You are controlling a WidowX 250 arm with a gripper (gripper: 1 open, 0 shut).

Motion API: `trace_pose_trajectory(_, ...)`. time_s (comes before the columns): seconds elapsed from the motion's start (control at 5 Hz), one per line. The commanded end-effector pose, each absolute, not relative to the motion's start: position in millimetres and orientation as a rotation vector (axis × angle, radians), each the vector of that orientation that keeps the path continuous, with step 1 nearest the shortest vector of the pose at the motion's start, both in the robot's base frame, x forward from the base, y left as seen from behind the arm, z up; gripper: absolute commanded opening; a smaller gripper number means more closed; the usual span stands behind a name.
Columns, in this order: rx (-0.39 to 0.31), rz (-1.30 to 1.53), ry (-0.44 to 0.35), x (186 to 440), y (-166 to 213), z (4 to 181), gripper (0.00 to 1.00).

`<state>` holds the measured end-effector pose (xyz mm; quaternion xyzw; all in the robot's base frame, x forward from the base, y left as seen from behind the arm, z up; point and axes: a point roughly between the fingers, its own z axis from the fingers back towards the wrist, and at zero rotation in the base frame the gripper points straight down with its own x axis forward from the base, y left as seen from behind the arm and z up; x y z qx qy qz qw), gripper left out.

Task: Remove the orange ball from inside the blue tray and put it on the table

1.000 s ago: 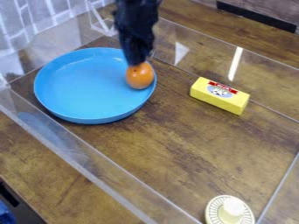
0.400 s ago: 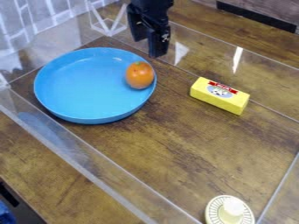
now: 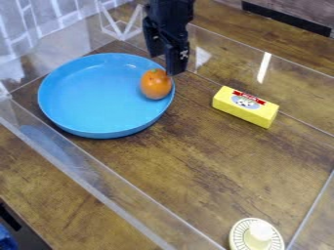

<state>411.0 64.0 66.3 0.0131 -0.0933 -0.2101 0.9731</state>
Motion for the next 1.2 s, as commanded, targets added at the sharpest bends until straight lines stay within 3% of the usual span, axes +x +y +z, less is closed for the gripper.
trace_pose_trajectory(0.0, 0.059, -0.397, -0.25, 420.4, 80.6, 85.9, 1.0)
trace_pose_trajectory(1.0, 0.041, -0.344, -0.207, 416.1, 97.6, 71.3, 1.0)
